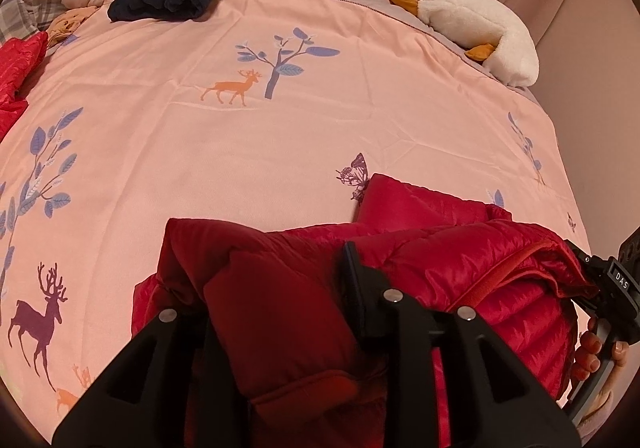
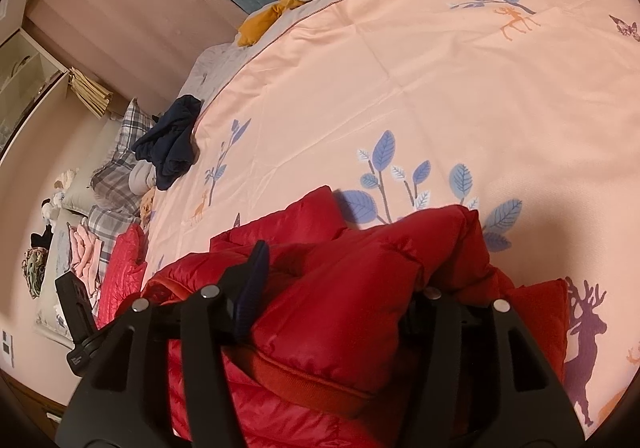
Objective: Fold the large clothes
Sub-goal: 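Open both tools and release the jacket hem, then lift both open tools up and away from the folded jacket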
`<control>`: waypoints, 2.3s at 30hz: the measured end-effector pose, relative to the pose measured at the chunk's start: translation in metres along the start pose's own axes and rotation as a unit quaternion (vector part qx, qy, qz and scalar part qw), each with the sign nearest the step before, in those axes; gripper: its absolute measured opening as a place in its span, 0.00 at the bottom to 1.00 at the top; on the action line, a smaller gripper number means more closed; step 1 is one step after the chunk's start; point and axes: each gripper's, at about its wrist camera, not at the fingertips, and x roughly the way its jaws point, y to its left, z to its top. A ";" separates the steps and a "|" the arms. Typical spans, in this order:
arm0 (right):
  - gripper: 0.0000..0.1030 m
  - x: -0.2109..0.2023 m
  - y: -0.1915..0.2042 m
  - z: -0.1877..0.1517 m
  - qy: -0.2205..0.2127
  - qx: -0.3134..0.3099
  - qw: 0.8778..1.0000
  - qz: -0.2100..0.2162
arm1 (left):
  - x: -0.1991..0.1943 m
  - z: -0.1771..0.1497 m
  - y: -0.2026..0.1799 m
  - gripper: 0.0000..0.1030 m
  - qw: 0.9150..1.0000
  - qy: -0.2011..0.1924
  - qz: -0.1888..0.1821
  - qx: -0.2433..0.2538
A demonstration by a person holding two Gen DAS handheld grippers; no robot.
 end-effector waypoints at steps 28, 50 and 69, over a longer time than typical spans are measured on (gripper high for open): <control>0.72 -0.005 0.004 0.002 -0.008 0.004 1.000 0.005 | -0.016 -0.001 0.004 0.52 0.999 -0.014 -0.030 -0.037; 0.83 -0.029 -0.017 0.037 -0.093 0.033 0.994 -0.038 | -0.032 0.014 0.017 0.94 0.993 -0.078 -0.031 -0.080; 0.83 -0.018 0.032 -0.081 -0.010 -0.289 0.944 -0.160 | -0.017 -0.056 0.001 0.97 0.994 -0.048 0.052 0.089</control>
